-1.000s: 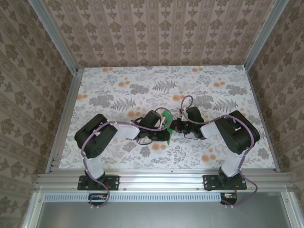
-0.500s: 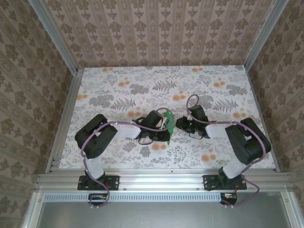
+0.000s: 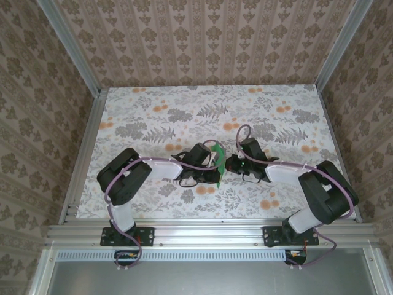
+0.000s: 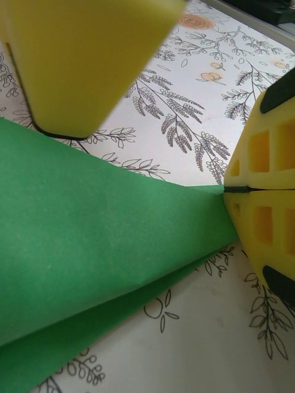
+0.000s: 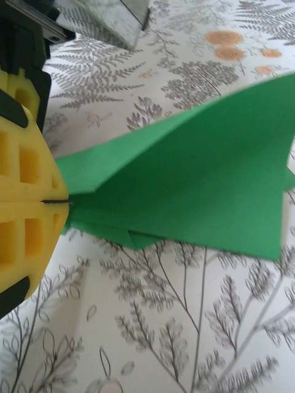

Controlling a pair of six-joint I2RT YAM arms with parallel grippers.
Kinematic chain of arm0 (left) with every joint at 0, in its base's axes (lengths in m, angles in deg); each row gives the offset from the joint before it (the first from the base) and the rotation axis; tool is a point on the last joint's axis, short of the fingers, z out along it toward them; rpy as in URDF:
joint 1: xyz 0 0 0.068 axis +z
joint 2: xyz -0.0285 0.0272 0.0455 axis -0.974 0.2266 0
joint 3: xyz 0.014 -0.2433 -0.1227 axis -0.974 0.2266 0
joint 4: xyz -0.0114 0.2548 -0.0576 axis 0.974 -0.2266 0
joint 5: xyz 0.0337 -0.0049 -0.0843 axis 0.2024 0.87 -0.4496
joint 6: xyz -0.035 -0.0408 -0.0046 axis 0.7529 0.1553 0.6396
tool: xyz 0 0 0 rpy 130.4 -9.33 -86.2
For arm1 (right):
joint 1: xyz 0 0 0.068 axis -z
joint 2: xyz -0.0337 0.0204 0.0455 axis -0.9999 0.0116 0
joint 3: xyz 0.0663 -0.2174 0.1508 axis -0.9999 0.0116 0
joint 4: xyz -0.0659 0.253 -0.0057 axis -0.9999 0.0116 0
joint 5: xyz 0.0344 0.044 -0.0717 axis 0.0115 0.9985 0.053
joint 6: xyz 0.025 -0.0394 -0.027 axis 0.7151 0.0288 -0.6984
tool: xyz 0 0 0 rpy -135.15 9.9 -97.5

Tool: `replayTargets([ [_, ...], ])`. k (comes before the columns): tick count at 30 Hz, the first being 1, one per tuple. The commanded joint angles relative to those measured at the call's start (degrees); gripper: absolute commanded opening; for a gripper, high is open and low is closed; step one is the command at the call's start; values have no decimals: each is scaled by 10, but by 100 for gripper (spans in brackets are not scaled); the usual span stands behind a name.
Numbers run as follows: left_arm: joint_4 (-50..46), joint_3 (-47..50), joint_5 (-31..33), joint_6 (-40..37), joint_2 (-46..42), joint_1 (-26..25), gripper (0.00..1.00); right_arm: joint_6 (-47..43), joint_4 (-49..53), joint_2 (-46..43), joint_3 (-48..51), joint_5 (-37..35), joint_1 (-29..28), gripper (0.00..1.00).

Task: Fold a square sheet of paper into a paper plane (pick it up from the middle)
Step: Fold the wing for the fifth time at the center of the table.

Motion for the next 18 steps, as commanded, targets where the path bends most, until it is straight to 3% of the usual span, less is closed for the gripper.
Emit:
replayTargets([
  [1,-42,-3,15,-10,22,-6,5,4,-14,10,-14,20,-6,0],
  [18,-30,5,10,-2,3,-5,6,14,-52,105,-33,15,-4,0],
])
